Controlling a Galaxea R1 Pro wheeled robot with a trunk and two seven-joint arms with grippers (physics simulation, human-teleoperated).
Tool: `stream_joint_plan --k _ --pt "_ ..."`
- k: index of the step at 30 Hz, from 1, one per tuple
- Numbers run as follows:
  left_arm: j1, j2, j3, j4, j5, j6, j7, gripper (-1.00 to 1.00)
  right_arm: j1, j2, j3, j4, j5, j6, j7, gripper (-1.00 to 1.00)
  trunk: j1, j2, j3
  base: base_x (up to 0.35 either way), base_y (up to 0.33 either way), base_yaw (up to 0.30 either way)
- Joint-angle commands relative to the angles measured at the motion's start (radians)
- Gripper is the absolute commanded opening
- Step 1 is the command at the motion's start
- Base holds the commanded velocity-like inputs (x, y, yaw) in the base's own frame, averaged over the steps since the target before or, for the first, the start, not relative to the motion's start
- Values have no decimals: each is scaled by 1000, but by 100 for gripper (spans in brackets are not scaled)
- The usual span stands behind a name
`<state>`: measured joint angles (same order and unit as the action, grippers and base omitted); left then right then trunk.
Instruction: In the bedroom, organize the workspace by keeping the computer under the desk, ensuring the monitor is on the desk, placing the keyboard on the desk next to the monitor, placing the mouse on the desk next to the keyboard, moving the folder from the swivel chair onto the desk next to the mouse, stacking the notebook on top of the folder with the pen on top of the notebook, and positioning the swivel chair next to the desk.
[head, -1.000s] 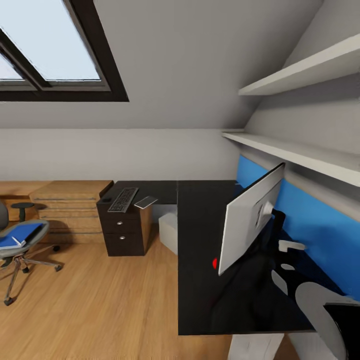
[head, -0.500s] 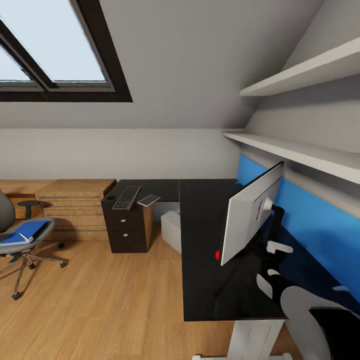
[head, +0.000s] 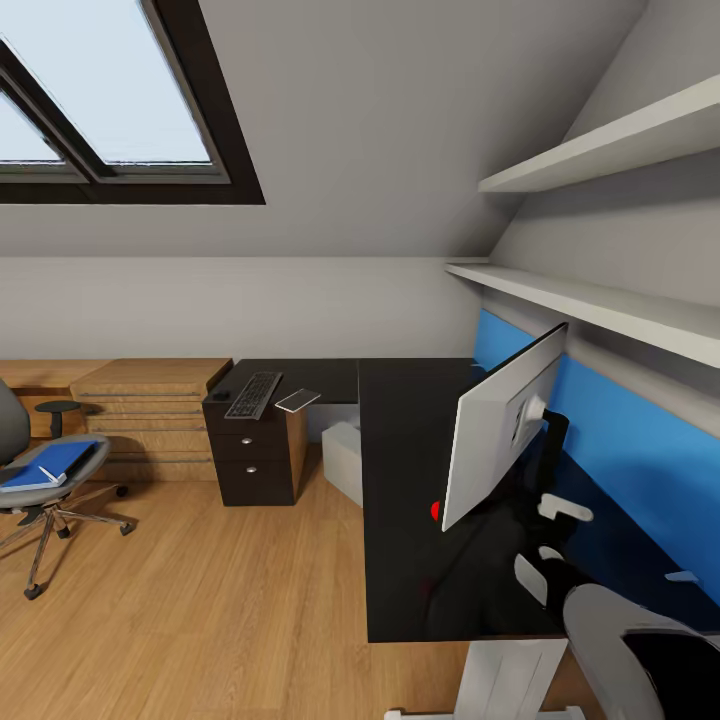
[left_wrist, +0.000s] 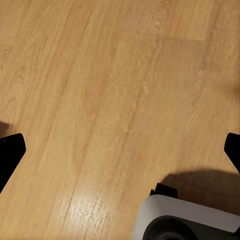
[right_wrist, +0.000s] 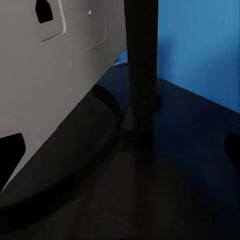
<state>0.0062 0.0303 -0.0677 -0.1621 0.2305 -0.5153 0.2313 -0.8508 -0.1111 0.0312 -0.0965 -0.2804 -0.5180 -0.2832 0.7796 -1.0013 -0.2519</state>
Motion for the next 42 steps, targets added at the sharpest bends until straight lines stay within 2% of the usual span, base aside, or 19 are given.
stream_joint_plan --k 1,2,3,4,6,8,11,14,17,20,22,24,25,27,31,32,37,40,42 --pt "0 0 -8 -2 5 0 5 100 0 -2 3 -41 -15 75 -1 100 0 -1 -1 0 0 0" --pt "0 0 -8 -2 4 0 5 100 9 -10 0 -156 -37 240 0 100 0 -1 -1 0 0 0" --pt "0 0 -8 -2 4 0 5 100 29 -20 -1 -224 -54 314 0 100 0 -1 -1 0 0 0" --pt "0 0 -8 -2 4 0 5 100 45 -26 -1 -261 -64 346 0 100 0 -1 -1 0 0 0" --pt "0 0 -8 -2 4 0 4 100 192 -53 -2 -568 -113 521 -8 100 0 -1 -1 0 0 0" --pt "0 0 -8 -2 4 0 4 100 304 -57 0 -797 -124 631 -49 100 0 -1 -1 0 0 0" --pt "0 0 -8 -2 4 0 4 100 389 -54 5 -961 -128 695 -126 100 0 -1 -1 0 0 0" --pt "1 0 -8 -2 4 0 3 100 451 -24 39 -1113 -126 731 -222 100 0 -1 -1 0 0 0" --pt "0 0 -8 -2 4 0 3 100 526 -7 99 -1228 -72 735 -265 100 0 -1 -1 0 0 0" --pt "1 0 -8 -2 4 0 3 100 548 -4 140 -1265 -48 736 -286 100 0 -1 -1 0 52 0" --pt "0 -1 -9 -2 3 0 2 100 558 -3 202 -1281 -36 735 -321 100 0 -1 -1 27 184 0" --pt "0 -1 -10 -2 2 0 2 100 560 -3 238 -1284 -30 734 -347 100 0 -1 -1 54 243 0" --pt "0 -1 -10 -2 2 0 2 100 562 -3 292 -1287 -21 732 -390 100 0 -1 -1 75 285 0" --pt "0 -1 -10 -2 1 0 2 100 563 -3 334 -1288 -14 721 -428 100 0 -1 -1 95 288 0" --pt "1 -1 -12 -2 1 0 2 100 564 -3 374 -1284 5 689 -458 100 0 -1 -1 155 261 0" --pt "1 -1 -12 -2 1 0 2 100 564 -3 392 -1274 36 667 -470 100 0 -1 -1 272 185 0" --pt "0 -1 -12 -2 0 0 2 100 564 -1 398 -1259 63 661 -474 100 0 -1 -1 266 85 0" --pt "1 -2 -12 -2 0 0 2 100 564 -1 399 -1237 81 658 -504 100 0 -1 -1 54 10 0" --pt "0 -2 -12 -2 0 0 2 100 564 -1 397 -1220 88 625 -550 100 0 -1 -1 19 3 0"
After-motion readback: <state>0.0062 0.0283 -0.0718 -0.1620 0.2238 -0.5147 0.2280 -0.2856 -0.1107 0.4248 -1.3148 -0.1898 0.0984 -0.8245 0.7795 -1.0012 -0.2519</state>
